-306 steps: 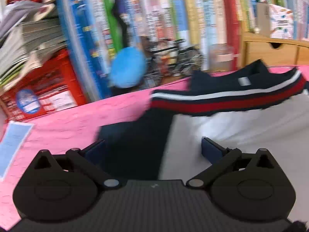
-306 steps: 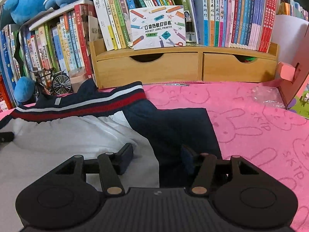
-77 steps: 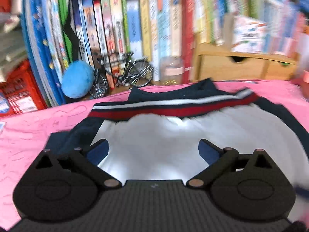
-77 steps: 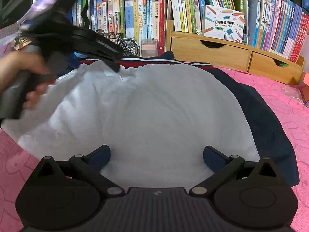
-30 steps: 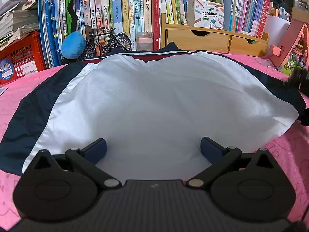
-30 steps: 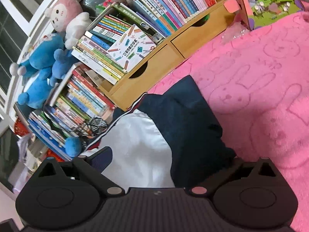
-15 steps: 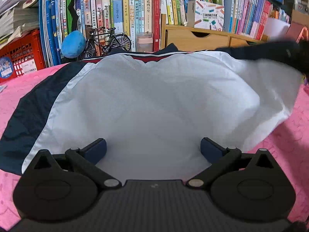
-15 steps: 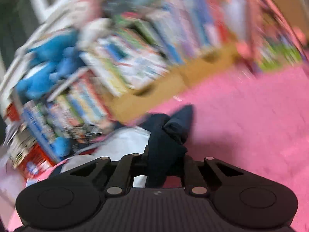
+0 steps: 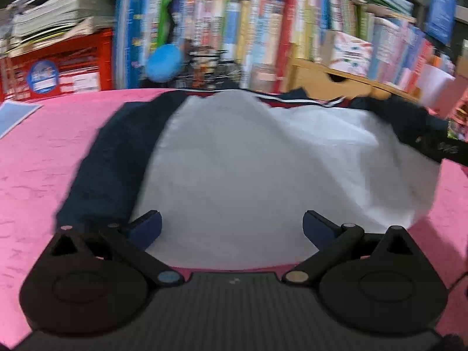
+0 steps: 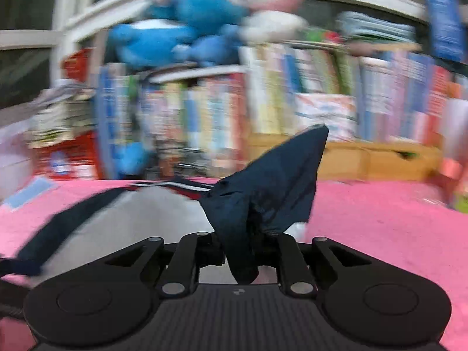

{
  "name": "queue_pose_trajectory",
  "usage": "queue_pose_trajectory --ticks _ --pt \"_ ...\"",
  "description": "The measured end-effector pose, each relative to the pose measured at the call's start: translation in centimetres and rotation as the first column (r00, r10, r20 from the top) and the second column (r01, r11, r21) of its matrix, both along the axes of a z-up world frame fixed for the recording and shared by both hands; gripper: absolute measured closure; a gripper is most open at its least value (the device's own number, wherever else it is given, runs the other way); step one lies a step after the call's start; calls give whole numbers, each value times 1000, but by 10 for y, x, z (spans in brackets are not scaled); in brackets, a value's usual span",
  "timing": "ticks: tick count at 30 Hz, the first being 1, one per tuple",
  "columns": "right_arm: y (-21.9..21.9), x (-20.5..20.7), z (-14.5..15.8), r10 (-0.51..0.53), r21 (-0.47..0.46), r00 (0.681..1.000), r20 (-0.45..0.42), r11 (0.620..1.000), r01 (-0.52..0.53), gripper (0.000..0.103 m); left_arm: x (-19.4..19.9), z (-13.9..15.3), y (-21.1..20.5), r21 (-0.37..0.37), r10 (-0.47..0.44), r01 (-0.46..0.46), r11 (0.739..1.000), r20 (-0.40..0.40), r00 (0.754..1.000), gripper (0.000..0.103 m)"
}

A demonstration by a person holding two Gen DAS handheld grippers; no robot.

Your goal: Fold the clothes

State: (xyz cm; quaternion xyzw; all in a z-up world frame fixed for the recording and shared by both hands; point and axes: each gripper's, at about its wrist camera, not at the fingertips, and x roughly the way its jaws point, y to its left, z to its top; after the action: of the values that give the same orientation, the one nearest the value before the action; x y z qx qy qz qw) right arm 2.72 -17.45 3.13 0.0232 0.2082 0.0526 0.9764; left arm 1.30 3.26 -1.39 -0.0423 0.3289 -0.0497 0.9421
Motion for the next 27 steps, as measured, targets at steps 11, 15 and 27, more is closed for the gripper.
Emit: queue_pose_trajectory --ticks 11,15,27 --pt "-105 -9 -49 -223 342 954 -199 897 281 67 19 -11 -56 187 -60 59 981 2 998 0" --pt "-134 -14 -69 -198 565 960 -196 778 275 41 22 -14 -49 142 -60 63 988 -25 998 0" --pt "-85 32 0 -69 426 997 -45 901 82 91 23 -17 -46 112 -64 67 991 -34 997 0"
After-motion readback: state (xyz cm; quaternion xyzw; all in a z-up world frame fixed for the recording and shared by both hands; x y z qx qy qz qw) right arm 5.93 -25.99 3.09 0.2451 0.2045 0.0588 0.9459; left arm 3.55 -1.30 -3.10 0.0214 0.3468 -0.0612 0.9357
